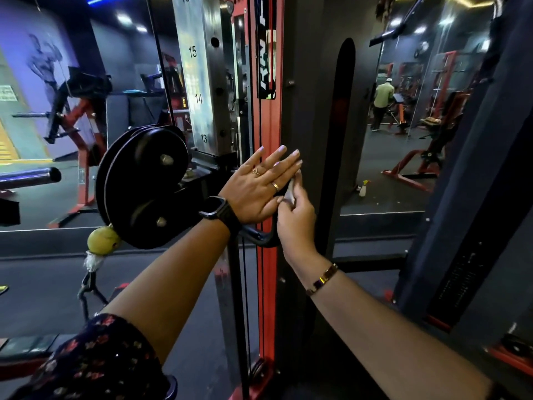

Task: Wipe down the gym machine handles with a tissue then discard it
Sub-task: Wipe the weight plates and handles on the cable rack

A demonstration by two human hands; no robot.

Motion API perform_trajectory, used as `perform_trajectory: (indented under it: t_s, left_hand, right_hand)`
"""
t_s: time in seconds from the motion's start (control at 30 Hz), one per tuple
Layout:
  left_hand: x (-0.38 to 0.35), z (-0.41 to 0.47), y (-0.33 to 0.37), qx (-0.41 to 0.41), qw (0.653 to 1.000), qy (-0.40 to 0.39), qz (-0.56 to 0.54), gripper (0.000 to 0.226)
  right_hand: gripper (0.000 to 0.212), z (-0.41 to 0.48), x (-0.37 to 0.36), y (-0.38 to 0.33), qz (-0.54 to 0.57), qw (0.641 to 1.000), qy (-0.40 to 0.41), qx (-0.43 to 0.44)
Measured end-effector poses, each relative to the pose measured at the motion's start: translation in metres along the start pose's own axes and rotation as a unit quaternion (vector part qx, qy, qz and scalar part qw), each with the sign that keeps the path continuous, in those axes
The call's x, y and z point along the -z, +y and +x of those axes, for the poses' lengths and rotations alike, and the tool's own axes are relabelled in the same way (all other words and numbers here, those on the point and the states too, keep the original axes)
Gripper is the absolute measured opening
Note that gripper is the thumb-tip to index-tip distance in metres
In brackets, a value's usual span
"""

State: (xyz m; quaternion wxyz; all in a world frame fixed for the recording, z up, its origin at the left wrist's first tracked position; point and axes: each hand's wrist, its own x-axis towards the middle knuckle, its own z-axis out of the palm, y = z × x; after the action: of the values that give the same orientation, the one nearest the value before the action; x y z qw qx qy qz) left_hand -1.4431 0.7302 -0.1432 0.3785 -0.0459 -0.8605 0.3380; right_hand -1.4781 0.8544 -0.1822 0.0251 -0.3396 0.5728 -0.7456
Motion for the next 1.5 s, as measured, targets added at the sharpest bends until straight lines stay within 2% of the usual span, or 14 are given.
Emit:
perform_trajectory:
  t_s: [0.17,0.3,0.43,0.53,0.7,0.87,0.97,1.13,1.27,1.33,1.43,1.5]
  left_hand:
    - [0.004,-0.001,-0.004,-0.032,0.999,0.003,0.027,0.068]
    - [0.011,0.0,-0.006,-0.047,0.995,-0.042,0.076,0.071]
    - [0.024,0.002,-0.002,-0.05,0.978,-0.118,0.164,0.081]
    - [0.035,0.006,0.012,-0.022,0.963,-0.169,0.209,0.091]
    - [0.047,0.011,0.035,0.015,0.946,-0.232,0.226,0.071]
    - [0.051,0.018,0.048,-0.008,0.931,-0.263,0.252,0.066]
    - [0.058,0.023,0.045,-0.018,0.925,-0.281,0.254,0.069]
    - [0.061,0.034,0.029,-0.06,0.928,-0.275,0.244,0.062]
    - [0.05,0.027,0.026,-0.094,0.923,-0.279,0.246,0.059]
    - [0.044,0.023,0.026,-0.095,0.922,-0.277,0.252,0.058]
    - [0.041,0.023,0.026,-0.096,0.927,-0.261,0.25,0.057]
    - [0.039,0.022,0.027,-0.094,0.931,-0.248,0.252,0.056]
  right_hand:
    - [0.071,-0.028,0.017,0.046,-0.068,0.993,-0.041,0.082]
    - [0.07,-0.024,0.022,0.047,-0.031,0.997,-0.065,0.036]
    - [0.061,0.006,0.025,0.014,0.001,0.994,-0.105,0.039]
    - [0.057,0.022,0.04,0.009,-0.025,0.986,-0.158,0.039]
    - [0.067,0.0,0.065,0.044,-0.029,0.968,-0.246,0.043]
    - [0.053,0.023,0.069,0.05,0.013,0.949,-0.299,-0.099]
    - [0.052,0.041,0.062,0.043,0.042,0.947,-0.304,-0.095]
    - [0.063,0.037,0.063,0.062,0.032,0.948,-0.313,-0.044]
    - [0.072,0.026,0.065,0.082,0.07,0.939,-0.329,-0.077]
    - [0.066,0.036,0.06,0.073,0.103,0.934,-0.326,-0.101]
    - [0.052,0.053,0.053,0.061,0.149,0.933,-0.314,-0.093]
    - [0.056,0.047,0.055,0.06,0.136,0.934,-0.318,-0.085]
